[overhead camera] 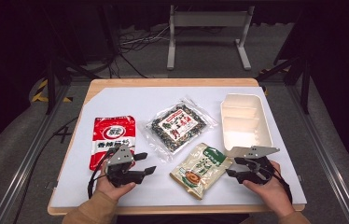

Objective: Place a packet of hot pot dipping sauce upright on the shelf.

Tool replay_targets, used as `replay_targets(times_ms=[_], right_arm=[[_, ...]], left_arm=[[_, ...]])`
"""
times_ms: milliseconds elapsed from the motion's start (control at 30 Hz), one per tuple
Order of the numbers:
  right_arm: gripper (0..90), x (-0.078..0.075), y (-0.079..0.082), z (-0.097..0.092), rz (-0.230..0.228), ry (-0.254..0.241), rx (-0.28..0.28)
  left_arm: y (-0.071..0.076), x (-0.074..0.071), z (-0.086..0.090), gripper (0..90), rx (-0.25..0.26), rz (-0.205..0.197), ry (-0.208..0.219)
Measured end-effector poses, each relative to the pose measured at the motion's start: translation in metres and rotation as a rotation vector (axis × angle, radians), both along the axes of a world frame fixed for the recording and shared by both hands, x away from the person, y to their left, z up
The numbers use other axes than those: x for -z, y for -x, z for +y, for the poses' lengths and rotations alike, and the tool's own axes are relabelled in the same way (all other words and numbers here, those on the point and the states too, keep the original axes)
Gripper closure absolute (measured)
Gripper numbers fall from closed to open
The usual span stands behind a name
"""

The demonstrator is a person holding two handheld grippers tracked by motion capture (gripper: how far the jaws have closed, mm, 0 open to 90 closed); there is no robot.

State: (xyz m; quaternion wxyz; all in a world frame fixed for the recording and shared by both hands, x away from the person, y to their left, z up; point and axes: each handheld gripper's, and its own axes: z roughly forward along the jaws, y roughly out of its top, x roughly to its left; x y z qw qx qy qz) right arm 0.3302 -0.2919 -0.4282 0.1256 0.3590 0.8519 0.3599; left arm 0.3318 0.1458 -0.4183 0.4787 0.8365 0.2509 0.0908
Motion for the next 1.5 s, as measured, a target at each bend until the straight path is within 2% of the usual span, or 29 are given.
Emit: replay_targets(times_ms=[133, 333, 533, 667, 1033, 1100, 1167, 1333, 1500], right_arm=[[34.2, 0.003, -0.004, 0.002, 0.021, -0.015, 0.008], [33.2, 0.006, -0.007, 0.008, 0.035, -0.019, -0.003], [31.4, 0.008, -0.012, 0.011, 0.062, -0.060, -0.005], [31.1, 0.009, -0.012, 0.013, 0.067, -0.064, -0.007], [44.4, -0.001, -0.009, 0.012, 0.035, -0.140, -0.033], [48.3, -0.003, -0.009, 0.014, 0.048, -0.179, -0.070], [48.5, -0.002, -0.010, 0.015, 0.056, -0.182, -0.077], [54.6, 0.002, -0.012, 0.030, 0.080, -0.149, -0.117], [64.4, 0.005, -0.017, 0.043, 0.081, -0.100, -0.111]], left_arm=[[0.000, 0.000, 0.000, 40.2, 0.005, -0.002, -0.004], [0.000, 0.000, 0.000, 40.1, 0.003, -0.005, -0.005], [0.000, 0.001, -0.001, 40.0, 0.002, -0.001, -0.006], [0.000, 0.001, -0.001, 40.0, 0.001, 0.000, -0.006], [0.000, 0.001, -0.002, 40.0, 0.002, -0.004, -0.008], [0.000, 0.001, -0.002, 39.9, 0.004, -0.006, -0.012], [0.000, 0.001, -0.002, 40.0, 0.001, -0.007, -0.010], [0.000, 0.001, -0.003, 40.0, 0.003, -0.009, -0.012], [0.000, 0.001, -0.002, 40.0, 0.004, -0.010, -0.013]])
